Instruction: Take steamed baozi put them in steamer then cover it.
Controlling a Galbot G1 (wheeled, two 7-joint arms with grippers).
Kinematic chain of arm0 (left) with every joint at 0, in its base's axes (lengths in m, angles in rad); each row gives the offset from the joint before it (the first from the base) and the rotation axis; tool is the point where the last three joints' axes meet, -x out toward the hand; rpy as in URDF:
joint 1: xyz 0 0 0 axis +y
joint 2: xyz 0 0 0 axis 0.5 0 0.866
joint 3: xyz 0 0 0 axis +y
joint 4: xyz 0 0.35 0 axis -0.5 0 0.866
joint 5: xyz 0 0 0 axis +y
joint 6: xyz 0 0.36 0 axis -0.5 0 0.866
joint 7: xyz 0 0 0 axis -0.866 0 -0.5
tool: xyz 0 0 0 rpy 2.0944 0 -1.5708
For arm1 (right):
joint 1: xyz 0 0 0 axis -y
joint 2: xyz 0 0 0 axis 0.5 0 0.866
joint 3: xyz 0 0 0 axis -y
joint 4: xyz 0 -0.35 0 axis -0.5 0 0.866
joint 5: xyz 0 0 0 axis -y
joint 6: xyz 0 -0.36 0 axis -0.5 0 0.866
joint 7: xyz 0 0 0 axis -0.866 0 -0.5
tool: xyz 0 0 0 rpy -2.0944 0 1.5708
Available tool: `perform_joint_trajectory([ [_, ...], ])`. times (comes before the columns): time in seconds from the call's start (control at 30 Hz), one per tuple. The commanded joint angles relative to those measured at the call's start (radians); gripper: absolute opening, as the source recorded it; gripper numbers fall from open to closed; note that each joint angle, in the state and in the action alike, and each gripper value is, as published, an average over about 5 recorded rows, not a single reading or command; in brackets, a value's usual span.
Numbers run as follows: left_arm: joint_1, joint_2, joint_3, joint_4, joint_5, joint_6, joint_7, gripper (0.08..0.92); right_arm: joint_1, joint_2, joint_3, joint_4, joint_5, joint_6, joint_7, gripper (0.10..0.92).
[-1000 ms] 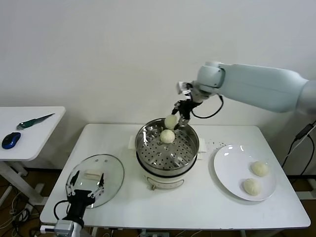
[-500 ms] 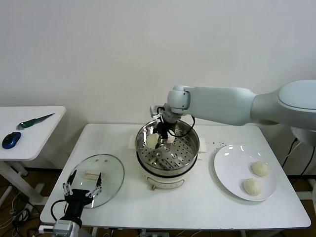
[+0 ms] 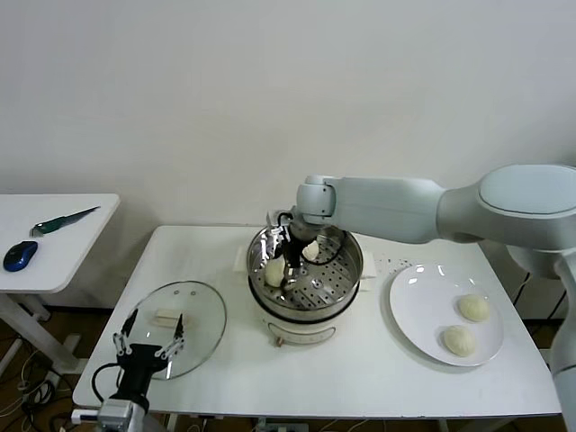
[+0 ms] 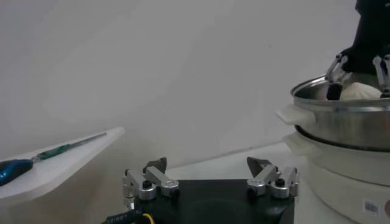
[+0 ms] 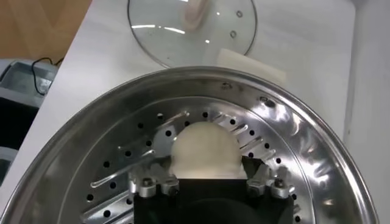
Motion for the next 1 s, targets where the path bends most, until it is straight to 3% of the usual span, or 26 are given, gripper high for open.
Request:
perform_joint_trajectory([
  [0.03, -0.014, 0.001, 0.000, 0.000, 0.005, 0.009, -0.002, 0.823, 0.065, -0.069, 0.028, 0.055, -0.041, -0.001, -0.060, 0.820],
  [0.6, -0.043, 0.002, 0.006, 0.003, 0.009, 0.040, 0.003, 0.823, 0.258, -0.734, 0.049, 0.388, -0.282, 0.087, -0.279, 0.823],
  [0.8, -0.034, 0.004, 0.007, 0.002, 0.013, 0.039, 0.001, 0.823, 0.020, -0.934, 0.161, 0.447, -0.480, 0.113, -0.282, 0.823],
  [1.0, -0.032, -0.009, 0.014, 0.000, 0.038, 0.047, -0.003, 0.823, -0.334, -1.004, 0.437, 0.384, -0.643, 0.152, -0.295, 0.823],
])
